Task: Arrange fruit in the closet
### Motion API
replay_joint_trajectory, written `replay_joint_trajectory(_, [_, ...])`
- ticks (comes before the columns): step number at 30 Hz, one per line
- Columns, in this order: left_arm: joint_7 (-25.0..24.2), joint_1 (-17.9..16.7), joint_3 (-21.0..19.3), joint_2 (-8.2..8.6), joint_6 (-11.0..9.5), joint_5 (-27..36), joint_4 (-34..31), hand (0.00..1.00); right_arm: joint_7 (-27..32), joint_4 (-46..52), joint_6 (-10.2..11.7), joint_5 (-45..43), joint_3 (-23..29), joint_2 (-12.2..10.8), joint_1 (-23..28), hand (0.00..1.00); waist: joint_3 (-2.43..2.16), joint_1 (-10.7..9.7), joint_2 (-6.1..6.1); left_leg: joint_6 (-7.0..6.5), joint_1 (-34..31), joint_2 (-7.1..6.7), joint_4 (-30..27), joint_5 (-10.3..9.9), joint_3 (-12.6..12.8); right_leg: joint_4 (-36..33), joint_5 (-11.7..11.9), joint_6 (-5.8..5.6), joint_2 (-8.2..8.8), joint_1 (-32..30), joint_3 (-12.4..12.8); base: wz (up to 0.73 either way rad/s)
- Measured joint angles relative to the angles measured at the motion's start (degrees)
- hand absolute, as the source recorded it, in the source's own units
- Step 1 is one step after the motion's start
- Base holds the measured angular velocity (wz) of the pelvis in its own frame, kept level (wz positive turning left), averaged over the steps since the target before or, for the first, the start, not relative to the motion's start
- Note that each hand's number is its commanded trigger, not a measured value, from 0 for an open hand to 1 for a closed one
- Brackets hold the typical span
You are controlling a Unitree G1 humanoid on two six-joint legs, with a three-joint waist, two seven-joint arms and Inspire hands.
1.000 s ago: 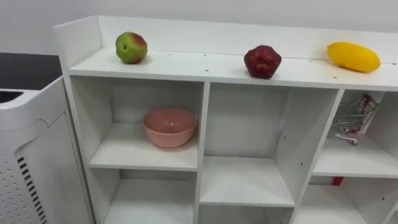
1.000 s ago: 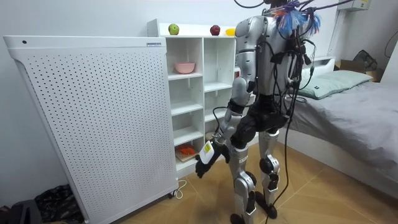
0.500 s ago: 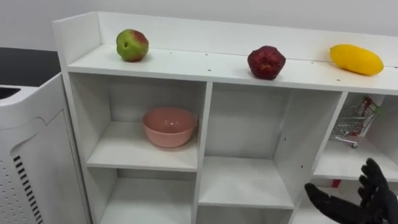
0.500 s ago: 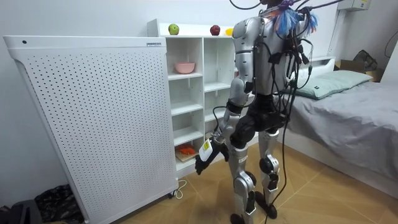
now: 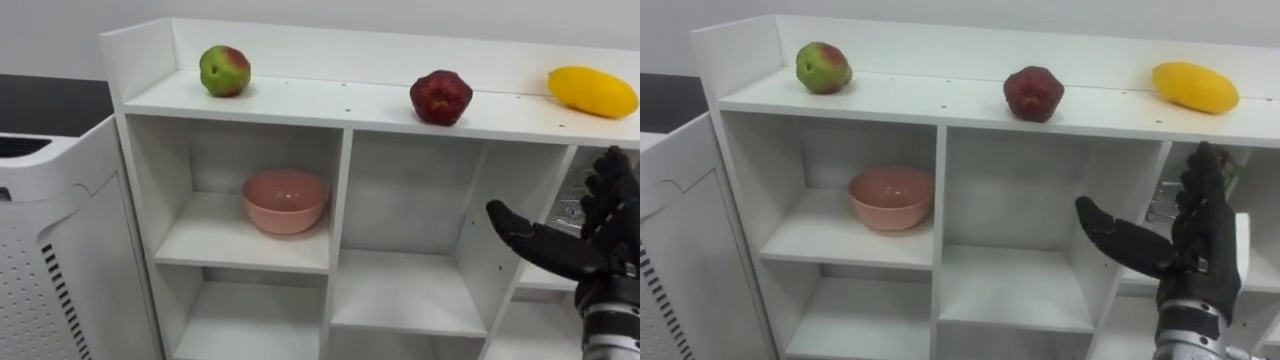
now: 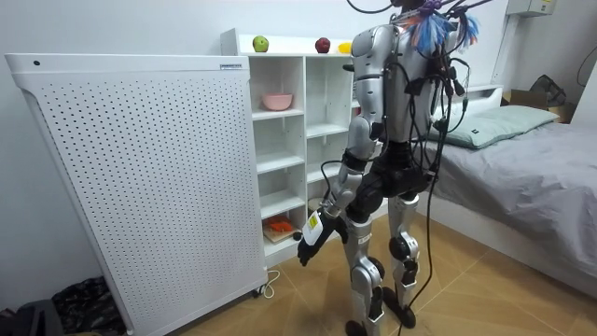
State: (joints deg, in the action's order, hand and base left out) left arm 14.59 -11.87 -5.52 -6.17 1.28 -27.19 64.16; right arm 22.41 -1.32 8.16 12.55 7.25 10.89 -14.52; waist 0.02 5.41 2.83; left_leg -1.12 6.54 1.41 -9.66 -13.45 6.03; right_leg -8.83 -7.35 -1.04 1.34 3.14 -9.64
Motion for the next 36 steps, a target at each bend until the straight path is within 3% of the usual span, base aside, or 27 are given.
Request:
replay_joint_trajectory(4, [-0.2,0.1,0.0,-0.09,0.0,0.1,0.2,0.00,0.1,0.0,0.2,-0.5,-0.6,0.2,-2.6,0.00,0.21,0.0,0.36,-0.03,0.0,-0.02,0.0,0.0,-0.1,0.0,0.0,0.00,0.03,0.0,0.0,0.00])
replay_joint_trajectory(20, [-0.5,0.7,0.2,-0.07,0.2,0.0,-0.7,0.00,2.5,4.4,0.5,-1.6,-1.5,0.4,-6.4,0.00,0.19,1.1,0.33,-0.03,-1.0,-0.06,-0.2,0.0,-1.5,0.2,0.0,0.00,0.11,-0.3,-0.9,0.03])
replay_joint_trajectory(28, [-1.3,0.9,1.4,-0.37,0.2,0.0,-1.1,0.00,2.4,1.8,0.5,-1.6,-2.1,3.0,-12.6,0.00,0.25,1.3,0.47,-0.01,-1.4,-0.05,-0.7,0.0,-1.9,0.2,0.0,0.00,0.20,-0.3,-1.7,0.02])
replay_joint_trajectory(36, [-1.6,1.2,1.4,-0.29,1.7,0.1,-1.1,0.00,0.7,-2.7,-0.2,3.5,-2.2,4.4,-13.7,0.00,0.38,1.5,0.80,0.00,-2.1,-0.10,-1.2,0.0,-2.6,0.1,0.0,0.00,0.35,-0.3,-2.4,0.06])
